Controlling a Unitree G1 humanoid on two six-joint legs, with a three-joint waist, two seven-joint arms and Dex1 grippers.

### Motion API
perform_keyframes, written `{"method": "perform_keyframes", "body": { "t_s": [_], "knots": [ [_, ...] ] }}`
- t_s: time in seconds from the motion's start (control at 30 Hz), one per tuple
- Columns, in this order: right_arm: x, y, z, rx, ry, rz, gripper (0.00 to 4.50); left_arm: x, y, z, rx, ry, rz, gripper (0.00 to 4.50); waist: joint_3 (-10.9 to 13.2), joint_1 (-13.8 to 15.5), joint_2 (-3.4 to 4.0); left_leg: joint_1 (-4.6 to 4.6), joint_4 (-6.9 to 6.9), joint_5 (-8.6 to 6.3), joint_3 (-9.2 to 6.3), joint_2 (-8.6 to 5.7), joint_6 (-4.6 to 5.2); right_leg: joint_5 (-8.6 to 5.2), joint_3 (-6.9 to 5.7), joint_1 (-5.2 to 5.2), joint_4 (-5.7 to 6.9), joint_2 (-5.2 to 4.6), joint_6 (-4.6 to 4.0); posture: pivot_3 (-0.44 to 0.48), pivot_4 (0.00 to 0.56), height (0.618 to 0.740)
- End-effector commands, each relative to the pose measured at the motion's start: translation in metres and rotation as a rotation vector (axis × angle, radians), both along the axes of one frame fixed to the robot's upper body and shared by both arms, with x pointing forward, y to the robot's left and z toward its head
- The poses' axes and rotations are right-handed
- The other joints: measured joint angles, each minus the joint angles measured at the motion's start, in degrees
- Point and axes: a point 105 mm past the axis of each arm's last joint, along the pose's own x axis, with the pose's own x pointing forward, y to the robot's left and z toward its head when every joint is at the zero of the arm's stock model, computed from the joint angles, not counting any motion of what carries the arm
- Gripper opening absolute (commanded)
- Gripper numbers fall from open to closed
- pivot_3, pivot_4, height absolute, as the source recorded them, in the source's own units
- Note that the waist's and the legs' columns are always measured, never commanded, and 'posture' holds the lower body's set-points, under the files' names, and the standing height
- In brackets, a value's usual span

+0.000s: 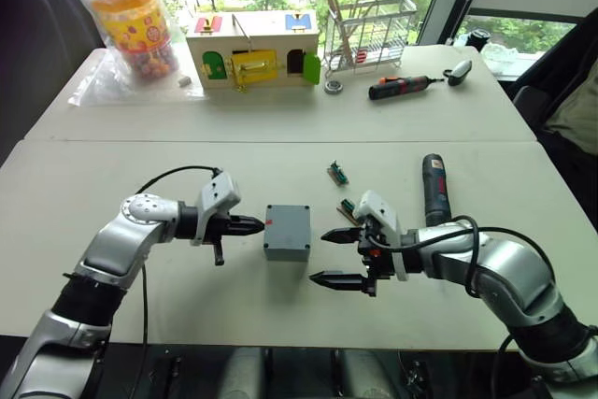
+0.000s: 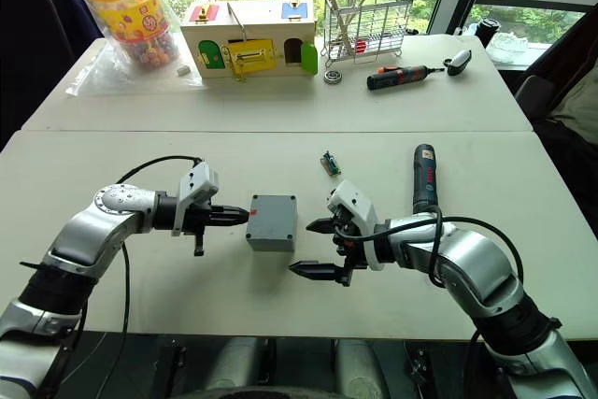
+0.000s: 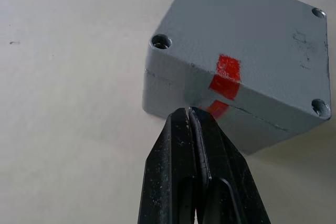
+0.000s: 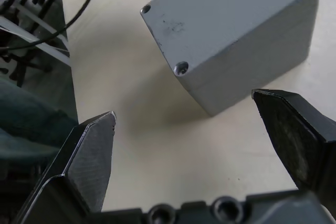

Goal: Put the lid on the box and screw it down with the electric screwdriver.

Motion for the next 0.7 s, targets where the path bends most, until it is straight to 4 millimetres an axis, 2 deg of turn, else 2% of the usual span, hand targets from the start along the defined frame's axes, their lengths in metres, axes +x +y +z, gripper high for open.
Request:
{"method": "perform_keyframes", "body": {
  "t_s": [0.03,0.2,0.33,0.43,0.5,0.57,0.63,0.7],
  "knots": [
    [-0.002,0.011,0.009,0.06,0.005,0.033,4.43,0.005,-0.013,0.006,-0.005,-0.057,-0.041,0.0,0.0,0.03,0.0,0.0,0.0,0.0,0.0,-0.01,0.0,0.0,0.0,0.0,0.0,0.0,0.0,0.0,0.15,0.736],
    [-0.01,0.016,0.014,0.097,0.044,0.057,4.43,0.019,-0.031,0.011,-0.036,-0.11,-0.061,0.0,0.0,0.03,0.0,-0.01,0.01,0.0,-0.03,-0.06,-0.01,0.0,-0.02,0.0,0.01,-0.02,0.0,0.0,0.15,0.736],
    [-0.011,0.015,0.014,0.077,0.035,0.052,4.43,0.031,-0.034,0.011,-0.029,-0.154,-0.043,0.0,0.0,-0.12,0.0,-0.01,0.01,0.0,-0.02,-0.09,-0.01,0.0,-0.02,-0.01,0.0,-0.01,0.0,0.0,0.15,0.736],
    [-0.005,0.003,0.013,0.002,-0.025,0.031,4.43,0.041,-0.021,0.01,0.021,-0.186,0.0,0.0,0.0,-0.19,0.0,-0.01,0.01,0.01,-0.02,-0.09,-0.01,0.0,-0.02,-0.02,0.02,0.01,0.0,0.0,0.15,0.736],
    [-0.001,-0.007,0.014,-0.049,-0.073,0.018,4.43,0.041,-0.008,0.007,0.07,-0.189,0.014,0.0,0.0,-0.26,0.0,-0.01,0.01,0.0,-0.02,-0.09,-0.01,0.0,-0.01,-0.02,0.02,0.01,0.0,0.0,0.15,0.736],
    [0.007,-0.015,0.017,-0.081,-0.128,-0.005,4.43,0.036,0.008,0.001,0.134,-0.176,0.018,0.0,0.0,-0.46,0.0,-0.01,0.0,0.0,-0.01,-0.09,0.0,0.0,-0.01,-0.05,0.02,0.02,0.0,0.0,0.15,0.736],
    [0.017,-0.02,0.016,-0.115,-0.175,-0.024,4.43,0.02,0.022,-0.006,0.16,-0.104,0.0,0.0,0.0,-0.67,0.0,0.0,-0.04,0.0,-0.01,-0.08,0.0,0.0,0.0,-0.07,0.02,0.05,0.0,0.0,0.15,0.736],
    [0.022,-0.02,0.013,-0.123,-0.192,-0.031,4.43,0.004,0.027,-0.01,0.155,-0.04,-0.027,0.0,-0.01,-0.53,-0.02,0.0,-0.06,0.0,-0.01,-0.03,0.0,0.0,0.02,-0.08,0.03,0.07,0.0,0.0,0.15,0.736]
  ]
}}
